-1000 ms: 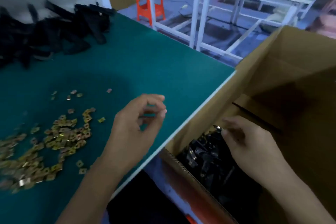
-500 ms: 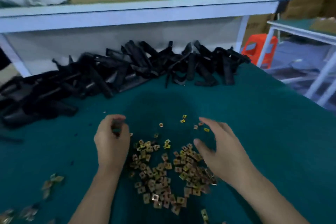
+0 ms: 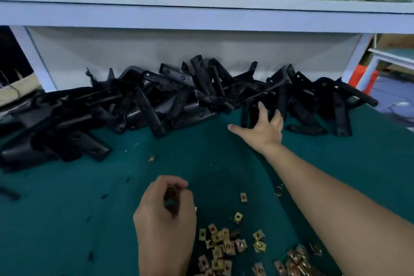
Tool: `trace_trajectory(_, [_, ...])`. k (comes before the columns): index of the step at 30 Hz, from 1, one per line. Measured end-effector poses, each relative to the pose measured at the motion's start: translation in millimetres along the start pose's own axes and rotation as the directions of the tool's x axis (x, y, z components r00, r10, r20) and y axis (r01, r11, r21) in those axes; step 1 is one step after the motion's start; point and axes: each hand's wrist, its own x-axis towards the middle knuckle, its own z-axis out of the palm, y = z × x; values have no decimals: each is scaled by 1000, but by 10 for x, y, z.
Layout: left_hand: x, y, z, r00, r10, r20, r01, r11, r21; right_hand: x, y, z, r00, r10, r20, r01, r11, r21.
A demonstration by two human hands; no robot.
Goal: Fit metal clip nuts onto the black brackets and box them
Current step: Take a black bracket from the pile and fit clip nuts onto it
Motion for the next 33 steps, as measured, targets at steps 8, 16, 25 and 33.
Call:
trace_trajectory(8, [68,-81,133,981,169,-99,-166,985,39,768,-71,223,1000,-21,-21,18,988,-151])
trace_trajectory(16, [46,-116,129,995,88,-39,-86,995,53,611,-38,250,972,-220,76,233,936,-265])
trace_trajectory(25, [20,-46,66,991,-74,113,76,997,-7,-186,124,95,878,-442,182,460,885,-72])
trace_trajectory(33, [788,-48,674,907,-12,421,0,1000,29,-172,32,69,980,-198,-6,198,980,-12])
